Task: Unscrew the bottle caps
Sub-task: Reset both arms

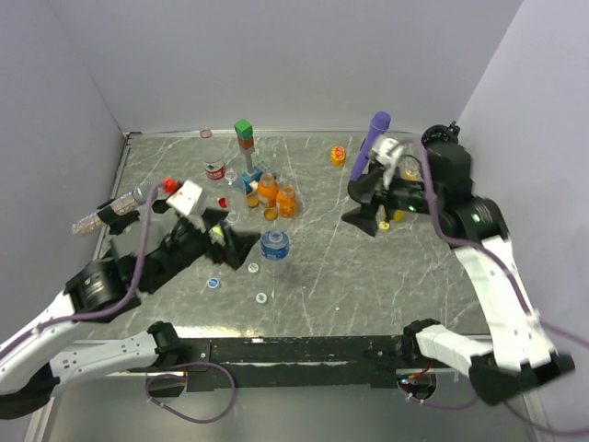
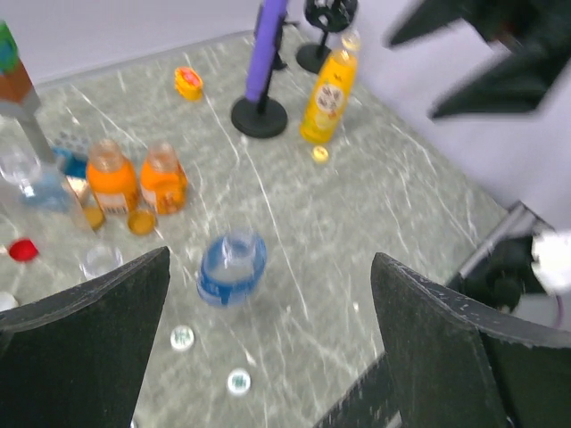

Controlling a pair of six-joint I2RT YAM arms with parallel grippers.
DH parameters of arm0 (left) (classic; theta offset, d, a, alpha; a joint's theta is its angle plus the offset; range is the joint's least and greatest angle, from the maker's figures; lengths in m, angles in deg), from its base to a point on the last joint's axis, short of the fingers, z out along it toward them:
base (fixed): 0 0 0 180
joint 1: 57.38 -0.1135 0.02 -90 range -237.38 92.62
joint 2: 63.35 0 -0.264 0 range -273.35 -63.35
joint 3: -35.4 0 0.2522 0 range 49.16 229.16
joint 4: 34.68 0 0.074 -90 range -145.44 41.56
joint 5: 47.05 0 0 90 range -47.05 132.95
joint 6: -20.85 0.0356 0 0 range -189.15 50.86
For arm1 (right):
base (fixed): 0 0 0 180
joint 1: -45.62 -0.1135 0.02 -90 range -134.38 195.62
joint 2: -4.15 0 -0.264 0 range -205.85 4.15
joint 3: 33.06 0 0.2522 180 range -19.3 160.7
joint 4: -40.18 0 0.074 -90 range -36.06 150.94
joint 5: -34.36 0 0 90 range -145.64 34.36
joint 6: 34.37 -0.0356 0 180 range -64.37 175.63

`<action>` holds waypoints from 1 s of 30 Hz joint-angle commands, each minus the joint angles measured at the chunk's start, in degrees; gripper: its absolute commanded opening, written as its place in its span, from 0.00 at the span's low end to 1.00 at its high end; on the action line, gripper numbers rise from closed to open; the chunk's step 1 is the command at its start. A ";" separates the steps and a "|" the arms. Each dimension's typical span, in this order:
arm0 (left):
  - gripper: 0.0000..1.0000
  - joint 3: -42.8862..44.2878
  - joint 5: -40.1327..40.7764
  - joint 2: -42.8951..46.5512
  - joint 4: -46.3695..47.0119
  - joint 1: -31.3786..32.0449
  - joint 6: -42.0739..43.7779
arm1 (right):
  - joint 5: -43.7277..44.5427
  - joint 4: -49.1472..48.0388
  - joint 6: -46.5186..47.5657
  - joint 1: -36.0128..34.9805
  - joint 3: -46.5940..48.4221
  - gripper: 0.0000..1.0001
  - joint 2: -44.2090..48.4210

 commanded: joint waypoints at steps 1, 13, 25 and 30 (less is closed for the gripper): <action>0.97 7.71 2.35 -9.16 4.85 -3.35 1.17 | 3.55 -4.63 -4.80 4.80 -6.02 0.99 9.36; 0.97 18.00 -13.40 -18.85 7.86 -21.91 -5.42 | 36.78 -7.47 -26.05 10.96 -10.71 0.99 23.27; 0.97 16.34 -11.55 -14.90 3.90 -21.91 -3.49 | 43.83 -6.31 -24.93 10.96 -7.88 0.99 23.97; 0.97 15.11 -11.20 -13.49 3.89 -21.91 -3.14 | 43.66 -6.66 -24.67 10.96 -8.58 0.99 24.32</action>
